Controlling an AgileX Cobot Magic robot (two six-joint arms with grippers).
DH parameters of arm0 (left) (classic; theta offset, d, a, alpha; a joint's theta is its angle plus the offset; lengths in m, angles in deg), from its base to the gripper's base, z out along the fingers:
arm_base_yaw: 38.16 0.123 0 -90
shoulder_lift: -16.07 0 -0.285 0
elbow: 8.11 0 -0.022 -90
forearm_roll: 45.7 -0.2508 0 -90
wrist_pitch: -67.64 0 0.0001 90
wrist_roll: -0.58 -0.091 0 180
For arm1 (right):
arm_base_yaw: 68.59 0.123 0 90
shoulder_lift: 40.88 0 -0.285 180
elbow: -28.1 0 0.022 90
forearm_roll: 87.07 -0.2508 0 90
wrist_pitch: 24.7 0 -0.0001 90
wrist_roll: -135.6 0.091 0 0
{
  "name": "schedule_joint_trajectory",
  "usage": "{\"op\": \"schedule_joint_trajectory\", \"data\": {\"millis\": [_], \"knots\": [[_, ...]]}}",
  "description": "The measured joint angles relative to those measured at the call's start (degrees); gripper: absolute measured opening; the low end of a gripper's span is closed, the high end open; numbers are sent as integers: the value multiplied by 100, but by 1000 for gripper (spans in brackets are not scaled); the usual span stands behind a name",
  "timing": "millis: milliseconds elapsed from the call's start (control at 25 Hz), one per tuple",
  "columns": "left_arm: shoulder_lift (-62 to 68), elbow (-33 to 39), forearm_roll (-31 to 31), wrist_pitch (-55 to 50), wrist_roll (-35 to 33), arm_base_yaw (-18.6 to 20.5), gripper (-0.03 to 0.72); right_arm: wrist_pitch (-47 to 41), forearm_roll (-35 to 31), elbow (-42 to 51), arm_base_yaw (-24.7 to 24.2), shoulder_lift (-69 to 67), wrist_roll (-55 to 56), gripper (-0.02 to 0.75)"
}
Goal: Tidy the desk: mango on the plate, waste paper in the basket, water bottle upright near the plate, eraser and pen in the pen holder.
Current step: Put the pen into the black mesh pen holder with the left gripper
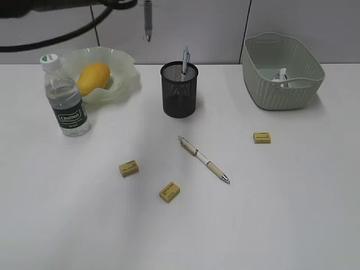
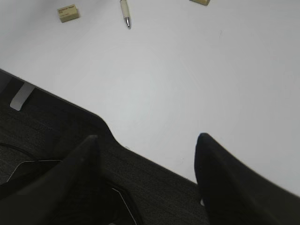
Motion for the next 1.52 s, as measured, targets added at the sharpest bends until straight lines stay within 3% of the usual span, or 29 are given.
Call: {"op": "schedule_joint_trajectory", "data": {"millis": [320,720,960,1080,1320,1520], "knots": [[994,-25,-161,1755,-12,-76,95,0,0,0,0,0,0,499],[2762,-992,-190,2249,-17,-76,94,0,0,0,0,0,0,499],[3209,-1098,-197,2370,-237,-16,101,0,0,0,0,0,0,499],[3224,-1098,-183,2373,-361,54,155,0,0,0,0,0,0,499],[3224,-1108,-170,2661,-391,116,354,0,0,0,0,0,0,498],[3005,-1108,-189,2518,-403,111,412,0,0,0,0,0,0,498]]}}
